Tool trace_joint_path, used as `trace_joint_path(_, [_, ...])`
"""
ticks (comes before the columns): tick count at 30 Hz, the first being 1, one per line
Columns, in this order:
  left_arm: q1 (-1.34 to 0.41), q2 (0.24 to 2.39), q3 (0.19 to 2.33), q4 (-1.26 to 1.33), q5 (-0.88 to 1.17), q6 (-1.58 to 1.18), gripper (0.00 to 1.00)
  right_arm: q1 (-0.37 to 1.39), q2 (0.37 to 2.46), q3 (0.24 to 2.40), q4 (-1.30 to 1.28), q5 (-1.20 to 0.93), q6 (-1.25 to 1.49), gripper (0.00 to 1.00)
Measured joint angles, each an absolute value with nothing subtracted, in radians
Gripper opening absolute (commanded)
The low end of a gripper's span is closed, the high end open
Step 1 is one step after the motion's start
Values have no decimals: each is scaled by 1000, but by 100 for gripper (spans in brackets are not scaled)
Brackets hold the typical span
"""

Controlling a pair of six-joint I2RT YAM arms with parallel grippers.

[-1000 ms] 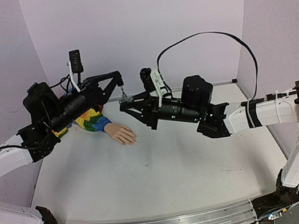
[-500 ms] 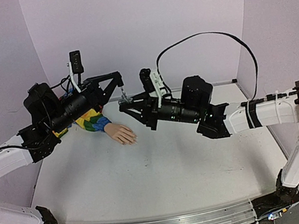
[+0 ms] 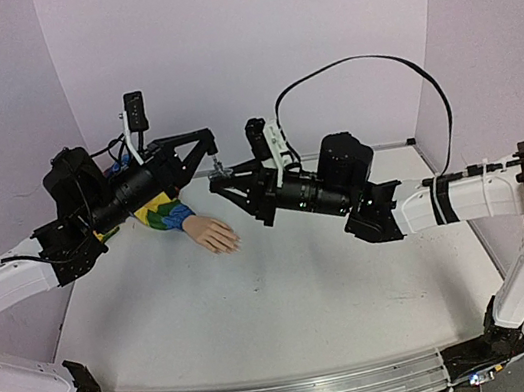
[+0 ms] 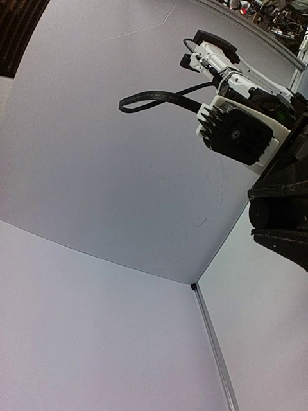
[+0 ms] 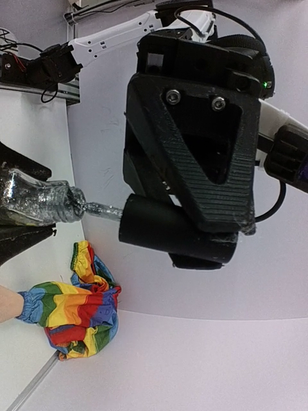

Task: Paint the nails
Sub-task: Close the nail polish bottle cap on the nail polish bottle.

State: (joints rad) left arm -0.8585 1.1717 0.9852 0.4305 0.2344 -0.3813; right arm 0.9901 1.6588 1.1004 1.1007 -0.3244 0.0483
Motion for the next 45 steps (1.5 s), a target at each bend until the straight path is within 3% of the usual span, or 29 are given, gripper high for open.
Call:
trace_joint_path(25, [-876, 1171, 953, 462, 231, -366, 0, 994, 1659, 1132, 1094, -292, 22, 0])
trace_joint_path(45, [-888, 1121, 867, 533, 172, -278, 0, 999, 1670, 1218, 940, -303, 13, 0])
